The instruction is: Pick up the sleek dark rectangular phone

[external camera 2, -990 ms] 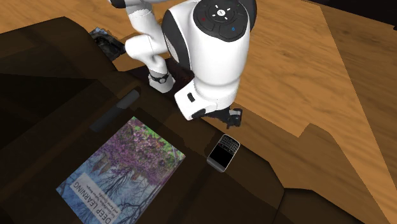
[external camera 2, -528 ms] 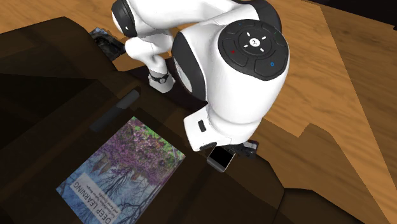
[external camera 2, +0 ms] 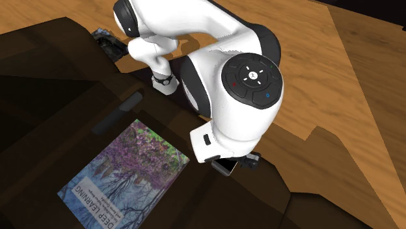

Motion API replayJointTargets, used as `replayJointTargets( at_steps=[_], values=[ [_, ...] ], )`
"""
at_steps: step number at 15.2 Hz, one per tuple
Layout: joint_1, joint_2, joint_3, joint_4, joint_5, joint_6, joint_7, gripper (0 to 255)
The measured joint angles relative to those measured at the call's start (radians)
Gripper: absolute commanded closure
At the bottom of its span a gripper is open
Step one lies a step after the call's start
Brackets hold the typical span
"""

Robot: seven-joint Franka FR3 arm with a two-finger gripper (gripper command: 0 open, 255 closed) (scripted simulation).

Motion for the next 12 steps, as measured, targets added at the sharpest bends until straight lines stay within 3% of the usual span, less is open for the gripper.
replayJointTargets(
  at_steps=[1, 12],
  values=[
    [0.0, -0.001, 0.0, -0.007, 0.0, 0.006, 0.0, 255],
    [0.0, -0.003, 0.0, -0.006, 0.0, 0.005, 0.0, 255]
  ],
)
